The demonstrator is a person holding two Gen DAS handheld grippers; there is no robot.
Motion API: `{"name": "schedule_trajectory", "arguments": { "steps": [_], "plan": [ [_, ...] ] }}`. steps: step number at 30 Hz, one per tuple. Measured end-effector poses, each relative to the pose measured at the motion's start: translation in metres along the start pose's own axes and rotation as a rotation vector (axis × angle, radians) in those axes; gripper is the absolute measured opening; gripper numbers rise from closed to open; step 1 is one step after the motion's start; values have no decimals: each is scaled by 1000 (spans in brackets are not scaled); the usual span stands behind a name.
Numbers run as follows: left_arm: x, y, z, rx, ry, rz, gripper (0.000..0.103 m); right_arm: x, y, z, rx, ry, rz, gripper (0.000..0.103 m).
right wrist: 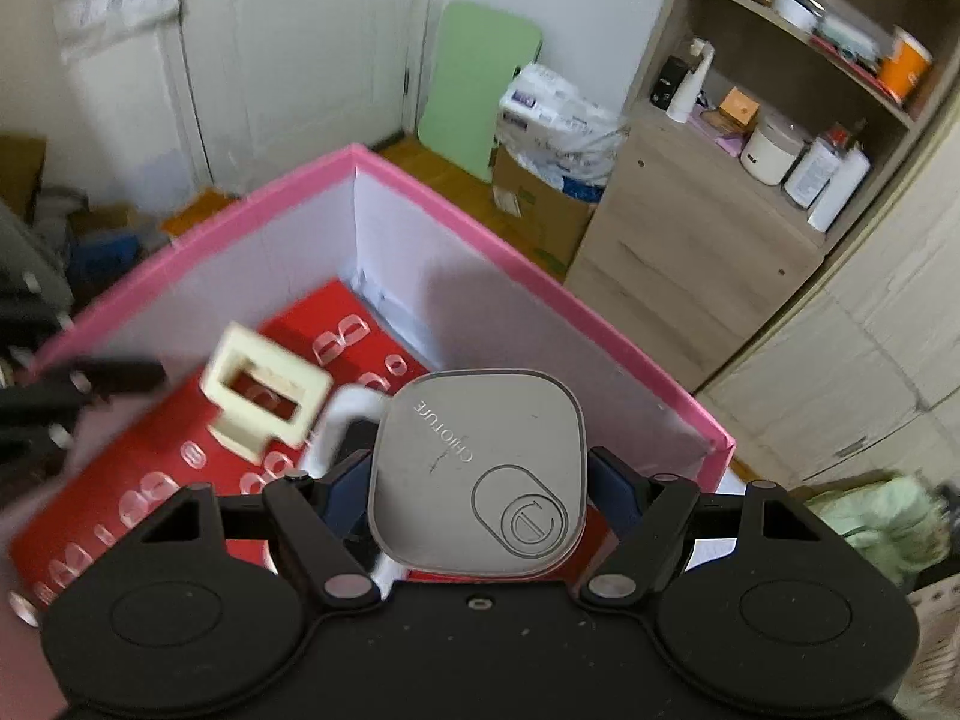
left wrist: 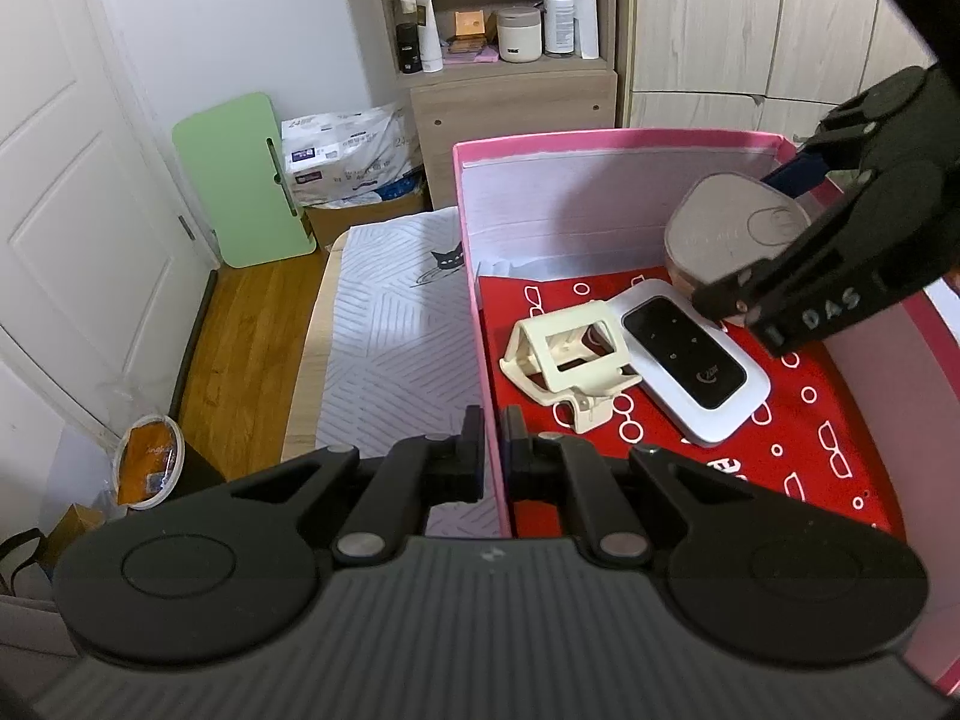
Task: Organize rigid objects
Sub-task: 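Carry the beige case into the box beside the router and release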
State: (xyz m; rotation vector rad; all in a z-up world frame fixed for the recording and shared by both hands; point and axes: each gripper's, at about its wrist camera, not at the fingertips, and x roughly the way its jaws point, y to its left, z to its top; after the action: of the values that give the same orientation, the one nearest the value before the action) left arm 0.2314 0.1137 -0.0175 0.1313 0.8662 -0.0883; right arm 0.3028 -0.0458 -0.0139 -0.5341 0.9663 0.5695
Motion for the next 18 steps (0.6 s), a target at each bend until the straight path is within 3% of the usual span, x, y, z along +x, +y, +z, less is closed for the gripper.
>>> {"name": "schedule_trajectory", "arguments": {
  "steps": [5, 7, 10, 16, 18],
  "plan": [
    [0, 2, 0, -2, -1, -4, 5, 12, 4, 2, -118, 76, -14, 79],
    [0, 3, 0, 1, -1, -3, 5, 6, 3, 1, -108, 32, -50, 83],
    [1, 4, 0, -3, 0, -4, 5, -9, -3, -1, -50, -33, -39, 84],
    [1, 2, 0, 2, 1, 1, 5, -59, -12, -33, 122, -233, 96, 84],
    [1, 1, 0, -1, 1, 0, 5, -74, -13, -48, 167, -252, 141, 84]
  ]
}}
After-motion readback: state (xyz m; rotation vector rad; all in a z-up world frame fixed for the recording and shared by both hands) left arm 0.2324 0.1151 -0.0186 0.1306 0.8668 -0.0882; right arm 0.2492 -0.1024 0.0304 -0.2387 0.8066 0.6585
